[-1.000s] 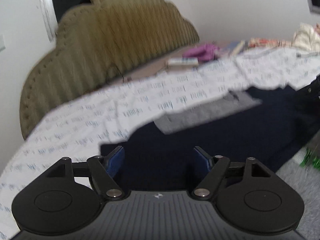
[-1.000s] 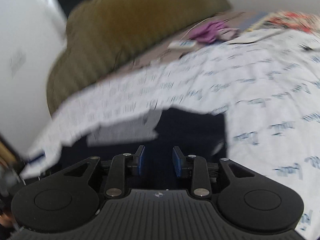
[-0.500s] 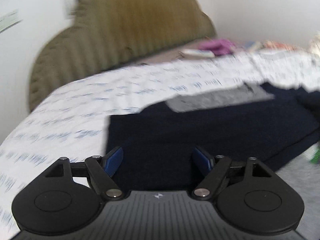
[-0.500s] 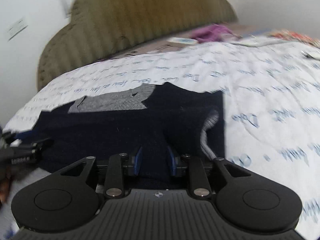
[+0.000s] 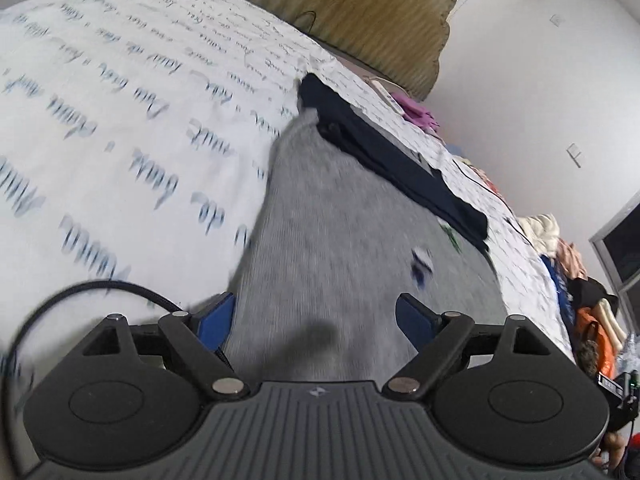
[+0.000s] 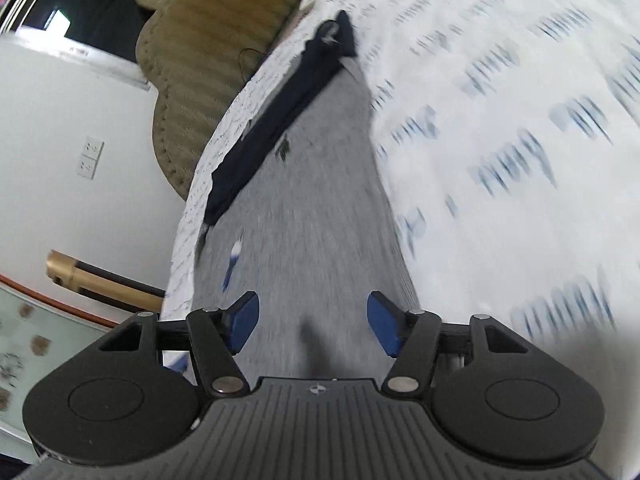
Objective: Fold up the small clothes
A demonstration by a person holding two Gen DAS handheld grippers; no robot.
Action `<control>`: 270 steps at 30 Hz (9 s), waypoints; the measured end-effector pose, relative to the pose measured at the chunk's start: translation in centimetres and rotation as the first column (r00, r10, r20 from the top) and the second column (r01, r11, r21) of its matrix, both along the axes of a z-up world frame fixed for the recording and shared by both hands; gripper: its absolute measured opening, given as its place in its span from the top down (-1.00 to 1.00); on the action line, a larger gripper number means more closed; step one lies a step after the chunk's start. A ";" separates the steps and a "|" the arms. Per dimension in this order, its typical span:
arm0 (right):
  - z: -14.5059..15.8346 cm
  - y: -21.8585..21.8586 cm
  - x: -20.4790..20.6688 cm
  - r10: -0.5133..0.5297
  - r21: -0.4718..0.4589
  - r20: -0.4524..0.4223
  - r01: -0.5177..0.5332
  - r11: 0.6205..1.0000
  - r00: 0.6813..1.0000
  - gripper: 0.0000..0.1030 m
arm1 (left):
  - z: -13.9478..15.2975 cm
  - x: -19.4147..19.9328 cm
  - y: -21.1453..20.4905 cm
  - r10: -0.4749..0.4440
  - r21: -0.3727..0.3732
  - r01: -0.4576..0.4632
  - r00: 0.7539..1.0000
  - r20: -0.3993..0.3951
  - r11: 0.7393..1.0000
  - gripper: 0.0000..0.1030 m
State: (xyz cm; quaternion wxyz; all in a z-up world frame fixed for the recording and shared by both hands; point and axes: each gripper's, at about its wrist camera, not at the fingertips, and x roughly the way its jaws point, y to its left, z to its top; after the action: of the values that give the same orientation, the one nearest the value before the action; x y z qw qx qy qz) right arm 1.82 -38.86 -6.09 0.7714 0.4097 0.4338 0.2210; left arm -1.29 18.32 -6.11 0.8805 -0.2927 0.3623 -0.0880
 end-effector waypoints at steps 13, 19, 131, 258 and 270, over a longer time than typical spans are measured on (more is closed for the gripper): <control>1.3 -0.5 -6.2 -0.042 -0.090 -0.012 0.041 0.995 0.999 -0.18 | -0.7 -5.2 2.8 0.003 -0.187 -0.015 0.998 -0.062 0.982 -0.69; 1.3 -2.1 -7.5 -0.141 -0.212 0.028 0.144 0.966 0.990 -0.32 | -0.3 -5.5 3.7 0.048 -0.175 -0.061 0.996 -0.078 0.983 -0.69; -2.4 -1.6 36.0 -0.278 0.191 0.021 0.269 0.944 0.960 -0.04 | 3.5 37.8 -0.2 0.031 -0.062 -0.027 0.997 0.068 0.998 -0.14; 3.4 3.8 4.7 -0.232 0.176 0.085 0.215 0.961 0.969 0.82 | 4.2 6.7 1.8 0.179 -0.203 -0.186 0.982 -0.052 0.961 0.91; -0.2 2.8 0.8 -0.280 0.057 0.005 0.279 0.959 0.960 0.34 | 2.3 3.4 4.0 0.253 -0.010 -0.254 0.965 -0.075 0.967 0.41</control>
State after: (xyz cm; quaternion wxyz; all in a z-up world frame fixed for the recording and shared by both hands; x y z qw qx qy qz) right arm 2.66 -36.05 -6.30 0.7860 0.4868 0.3602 0.1245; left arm 2.14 22.37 -3.77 0.8678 -0.3481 0.3531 0.0328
